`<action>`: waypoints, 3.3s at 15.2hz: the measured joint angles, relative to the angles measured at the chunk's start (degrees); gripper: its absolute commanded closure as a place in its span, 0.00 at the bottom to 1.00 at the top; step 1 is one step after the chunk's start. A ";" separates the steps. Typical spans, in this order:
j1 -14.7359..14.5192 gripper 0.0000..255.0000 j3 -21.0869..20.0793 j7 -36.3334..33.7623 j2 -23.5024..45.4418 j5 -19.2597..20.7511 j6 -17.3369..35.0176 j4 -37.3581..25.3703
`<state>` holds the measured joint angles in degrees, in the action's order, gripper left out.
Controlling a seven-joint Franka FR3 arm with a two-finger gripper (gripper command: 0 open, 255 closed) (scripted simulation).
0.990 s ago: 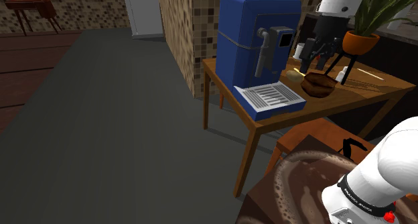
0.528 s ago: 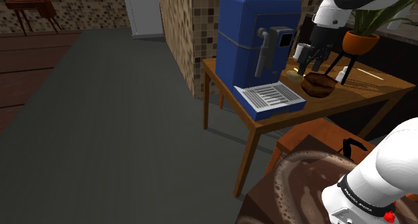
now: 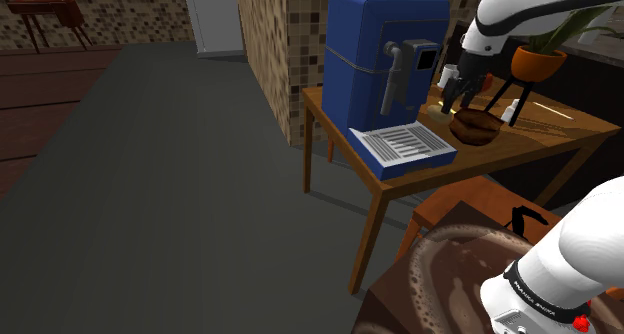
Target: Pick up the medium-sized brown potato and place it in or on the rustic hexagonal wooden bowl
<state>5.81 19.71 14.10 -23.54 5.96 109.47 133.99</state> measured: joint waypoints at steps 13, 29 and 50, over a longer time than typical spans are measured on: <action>2.26 0.00 9.70 17.35 25.32 -7.51 12.29 -14.11; 11.07 0.00 8.96 30.69 49.21 -20.81 17.22 -32.38; 11.05 1.00 9.09 30.72 50.01 -20.80 16.81 -32.68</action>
<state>16.86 28.80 44.82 26.47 -14.84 126.28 101.31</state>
